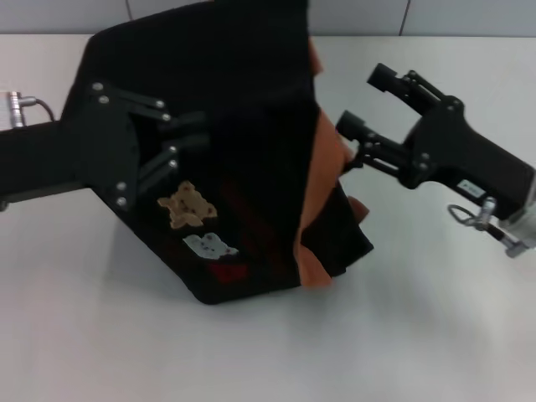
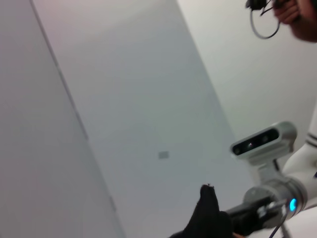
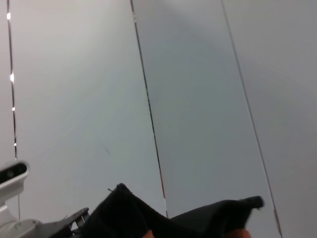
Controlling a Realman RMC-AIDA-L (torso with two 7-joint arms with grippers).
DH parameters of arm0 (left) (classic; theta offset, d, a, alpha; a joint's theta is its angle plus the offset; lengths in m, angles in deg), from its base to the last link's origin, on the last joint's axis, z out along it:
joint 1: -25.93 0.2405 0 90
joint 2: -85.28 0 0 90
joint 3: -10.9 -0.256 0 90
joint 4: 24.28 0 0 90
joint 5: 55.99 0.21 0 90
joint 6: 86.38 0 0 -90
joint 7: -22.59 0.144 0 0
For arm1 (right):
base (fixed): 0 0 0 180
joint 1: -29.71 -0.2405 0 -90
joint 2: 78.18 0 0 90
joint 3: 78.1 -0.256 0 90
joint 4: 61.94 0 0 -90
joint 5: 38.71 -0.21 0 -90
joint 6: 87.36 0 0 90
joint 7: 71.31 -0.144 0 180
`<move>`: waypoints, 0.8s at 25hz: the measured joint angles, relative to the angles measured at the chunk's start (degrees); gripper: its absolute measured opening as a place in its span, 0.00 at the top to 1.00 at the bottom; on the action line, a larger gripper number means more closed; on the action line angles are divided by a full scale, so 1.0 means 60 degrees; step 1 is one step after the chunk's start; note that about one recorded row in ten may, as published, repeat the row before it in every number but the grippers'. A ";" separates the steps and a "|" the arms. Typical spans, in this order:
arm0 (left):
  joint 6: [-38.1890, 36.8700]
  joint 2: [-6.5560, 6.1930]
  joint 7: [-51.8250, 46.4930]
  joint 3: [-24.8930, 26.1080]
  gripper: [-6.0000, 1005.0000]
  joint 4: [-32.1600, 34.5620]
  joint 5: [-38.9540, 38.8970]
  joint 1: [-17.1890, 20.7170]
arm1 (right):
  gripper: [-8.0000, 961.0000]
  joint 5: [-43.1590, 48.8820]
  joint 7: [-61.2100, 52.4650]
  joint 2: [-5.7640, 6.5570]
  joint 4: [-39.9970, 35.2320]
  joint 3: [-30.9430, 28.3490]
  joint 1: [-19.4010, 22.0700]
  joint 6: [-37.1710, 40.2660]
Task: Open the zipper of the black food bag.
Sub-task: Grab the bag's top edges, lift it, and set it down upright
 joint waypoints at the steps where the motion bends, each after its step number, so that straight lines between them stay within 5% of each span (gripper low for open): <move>1: -0.0052 0.0003 0.0121 -0.0111 0.90 -0.0205 -0.0004 -0.0114 | 0.14 -0.0002 0.0747 -0.0011 0.0376 -0.0044 -0.0196 -0.0194; 7: -0.0099 0.0023 0.0214 -0.0263 0.90 -0.0398 -0.0010 -0.0285 | 0.14 -0.0007 0.2344 -0.0031 0.1232 -0.0256 -0.0466 -0.0529; 12: -0.0179 0.0037 0.0217 -0.0301 0.90 -0.0431 -0.0018 -0.0318 | 0.14 -0.0008 0.4474 -0.0035 0.2490 -0.1984 -0.0264 -0.1140; 20: -0.0167 0.0036 0.0218 -0.0299 0.90 -0.0538 -0.0018 -0.0308 | 0.14 0.0070 0.4650 -0.0035 0.2599 -0.2360 0.0100 -0.0897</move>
